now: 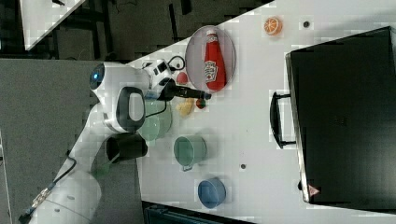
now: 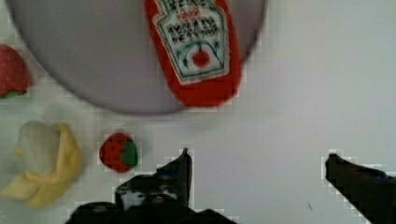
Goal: Pick ketchup from plate and place it on table.
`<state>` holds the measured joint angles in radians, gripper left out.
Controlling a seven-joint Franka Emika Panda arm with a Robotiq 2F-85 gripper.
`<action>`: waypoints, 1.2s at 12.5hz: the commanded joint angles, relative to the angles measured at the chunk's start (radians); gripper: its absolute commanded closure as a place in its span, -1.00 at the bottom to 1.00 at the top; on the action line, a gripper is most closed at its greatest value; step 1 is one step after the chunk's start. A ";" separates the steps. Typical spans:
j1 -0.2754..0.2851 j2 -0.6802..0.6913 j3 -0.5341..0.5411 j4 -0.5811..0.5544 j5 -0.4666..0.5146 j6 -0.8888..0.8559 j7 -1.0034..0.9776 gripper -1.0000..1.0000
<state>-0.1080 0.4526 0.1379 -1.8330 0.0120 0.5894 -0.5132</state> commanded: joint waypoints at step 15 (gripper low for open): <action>0.032 0.418 0.002 0.336 -0.083 0.246 -0.237 -1.00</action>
<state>-0.0782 0.8726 0.1508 -1.5195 -0.0656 0.8193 -0.7080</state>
